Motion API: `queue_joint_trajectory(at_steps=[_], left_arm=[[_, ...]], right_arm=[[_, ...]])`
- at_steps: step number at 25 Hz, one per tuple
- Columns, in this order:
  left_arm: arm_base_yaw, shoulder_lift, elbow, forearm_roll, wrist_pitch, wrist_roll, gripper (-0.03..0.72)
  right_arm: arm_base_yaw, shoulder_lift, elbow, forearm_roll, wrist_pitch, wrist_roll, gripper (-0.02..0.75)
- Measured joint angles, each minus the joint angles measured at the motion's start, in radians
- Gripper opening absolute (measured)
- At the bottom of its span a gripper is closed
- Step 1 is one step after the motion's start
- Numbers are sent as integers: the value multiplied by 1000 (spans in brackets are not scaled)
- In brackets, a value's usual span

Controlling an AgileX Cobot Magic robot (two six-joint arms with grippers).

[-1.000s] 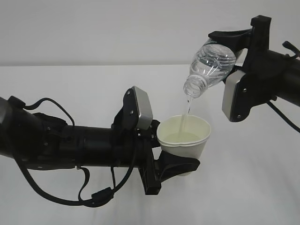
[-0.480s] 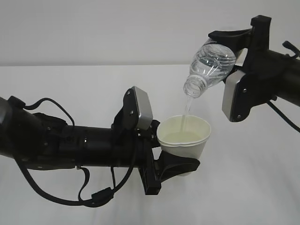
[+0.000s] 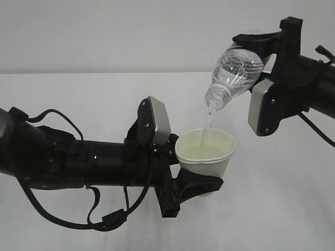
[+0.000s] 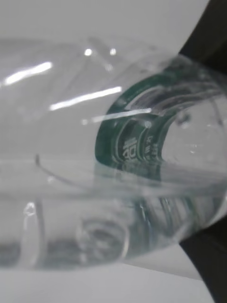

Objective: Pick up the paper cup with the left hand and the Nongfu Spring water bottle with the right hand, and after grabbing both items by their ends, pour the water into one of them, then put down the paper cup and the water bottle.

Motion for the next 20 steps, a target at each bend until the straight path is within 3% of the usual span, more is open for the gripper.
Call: queue_joint_trajectory(at_steps=[20], left_arm=[[0,0,0,2,0,0,431]], right_arm=[[0,0,0,0,0,-10,449]])
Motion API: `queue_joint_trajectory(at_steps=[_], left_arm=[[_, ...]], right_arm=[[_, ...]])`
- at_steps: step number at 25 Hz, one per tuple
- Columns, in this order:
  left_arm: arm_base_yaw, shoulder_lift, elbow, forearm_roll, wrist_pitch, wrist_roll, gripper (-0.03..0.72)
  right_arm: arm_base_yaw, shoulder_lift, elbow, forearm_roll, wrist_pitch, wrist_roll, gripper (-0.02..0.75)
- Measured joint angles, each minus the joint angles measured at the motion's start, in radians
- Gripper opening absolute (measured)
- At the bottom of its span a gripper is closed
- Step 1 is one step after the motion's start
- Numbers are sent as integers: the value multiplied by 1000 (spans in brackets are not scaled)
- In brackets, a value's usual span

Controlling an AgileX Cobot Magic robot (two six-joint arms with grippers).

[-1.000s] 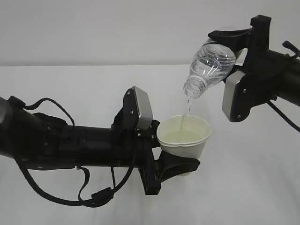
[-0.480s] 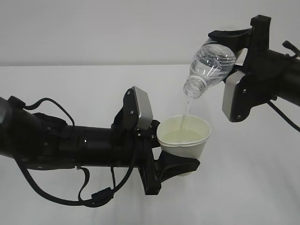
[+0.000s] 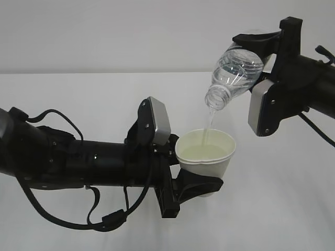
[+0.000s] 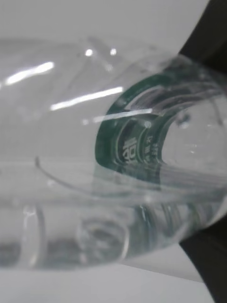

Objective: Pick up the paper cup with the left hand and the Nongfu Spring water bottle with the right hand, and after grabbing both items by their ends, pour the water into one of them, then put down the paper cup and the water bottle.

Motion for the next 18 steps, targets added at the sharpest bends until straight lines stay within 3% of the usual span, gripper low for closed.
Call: queue_joint_trajectory(at_steps=[18], left_arm=[[0,0,0,0,0,-8,431]], right_arm=[[0,0,0,0,-2,-12,449]])
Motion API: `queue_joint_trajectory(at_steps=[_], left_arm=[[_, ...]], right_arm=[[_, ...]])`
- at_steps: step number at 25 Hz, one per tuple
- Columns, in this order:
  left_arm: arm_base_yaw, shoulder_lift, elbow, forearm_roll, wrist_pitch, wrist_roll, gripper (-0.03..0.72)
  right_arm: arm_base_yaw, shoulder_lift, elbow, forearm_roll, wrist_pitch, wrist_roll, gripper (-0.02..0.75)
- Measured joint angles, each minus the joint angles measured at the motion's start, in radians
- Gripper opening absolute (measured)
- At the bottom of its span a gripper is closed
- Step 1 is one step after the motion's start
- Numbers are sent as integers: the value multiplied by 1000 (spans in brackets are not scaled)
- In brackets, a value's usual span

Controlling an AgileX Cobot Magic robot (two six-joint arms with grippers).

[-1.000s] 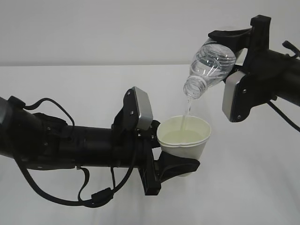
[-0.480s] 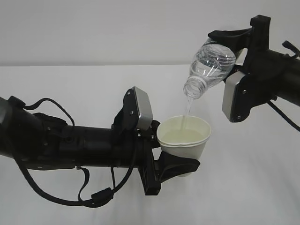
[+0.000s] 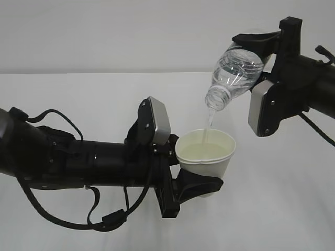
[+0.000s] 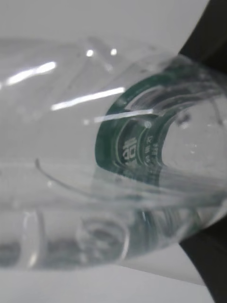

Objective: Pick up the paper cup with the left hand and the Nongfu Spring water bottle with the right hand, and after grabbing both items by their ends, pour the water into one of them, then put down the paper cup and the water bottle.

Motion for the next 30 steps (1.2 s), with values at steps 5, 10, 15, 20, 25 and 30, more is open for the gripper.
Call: queue_joint_trajectory(at_steps=[5,10,15,20,25,30], left_arm=[[0,0,0,-6,0,0,431],[0,0,0,-17,0,0,431],[0,0,0,-23,0,0,431],[0,0,0,-30,0,0,431],[0,0,0,-30,0,0,431],[0,0,0,-30,0,0,431]], right_arm=[[0,0,0,0,0,-2,449],[0,0,0,0,0,-2,449],[0,0,0,0,-2,-4,449],[0,0,0,0,-2,-4,449],[0,0,0,0,-2,-4,449],[0,0,0,0,-2,-4,449]])
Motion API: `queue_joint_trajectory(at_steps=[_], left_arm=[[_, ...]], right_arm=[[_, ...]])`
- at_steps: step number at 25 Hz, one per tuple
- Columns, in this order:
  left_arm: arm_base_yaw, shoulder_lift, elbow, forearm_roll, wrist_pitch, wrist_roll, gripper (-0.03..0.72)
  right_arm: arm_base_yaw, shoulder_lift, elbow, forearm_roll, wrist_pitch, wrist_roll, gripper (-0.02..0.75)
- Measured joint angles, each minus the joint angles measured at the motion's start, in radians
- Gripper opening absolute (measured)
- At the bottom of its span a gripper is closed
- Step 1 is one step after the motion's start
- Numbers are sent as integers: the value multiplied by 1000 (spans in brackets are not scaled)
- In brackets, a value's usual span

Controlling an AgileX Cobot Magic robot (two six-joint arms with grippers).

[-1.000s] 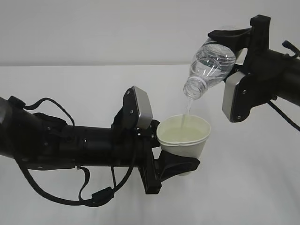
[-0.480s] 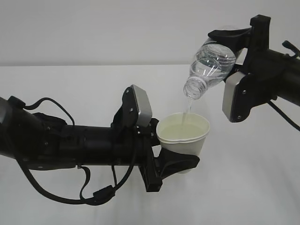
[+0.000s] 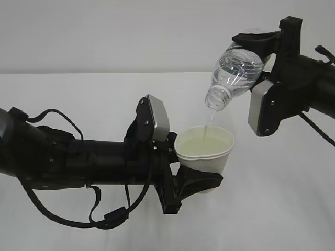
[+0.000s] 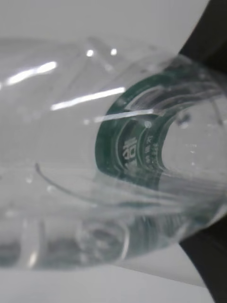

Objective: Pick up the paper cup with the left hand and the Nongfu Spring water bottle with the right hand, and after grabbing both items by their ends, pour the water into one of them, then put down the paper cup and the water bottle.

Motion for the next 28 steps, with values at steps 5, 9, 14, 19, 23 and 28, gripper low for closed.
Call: queue_joint_trajectory(at_steps=[5,9,14,19,23,28], left_arm=[[0,0,0,0,0,0,431],[0,0,0,0,0,0,431],[0,0,0,0,2,0,431],[0,0,0,0,10,0,431],[0,0,0,-2,16,0,431],[0,0,0,-10,17,0,431]], right_arm=[[0,0,0,0,-2,-4,449],[0,0,0,0,-4,-6,440],[0,0,0,0,-4,-6,435],[0,0,0,0,-4,21,434],[0,0,0,0,-4,55,432],[0,0,0,0,-9,83,432]])
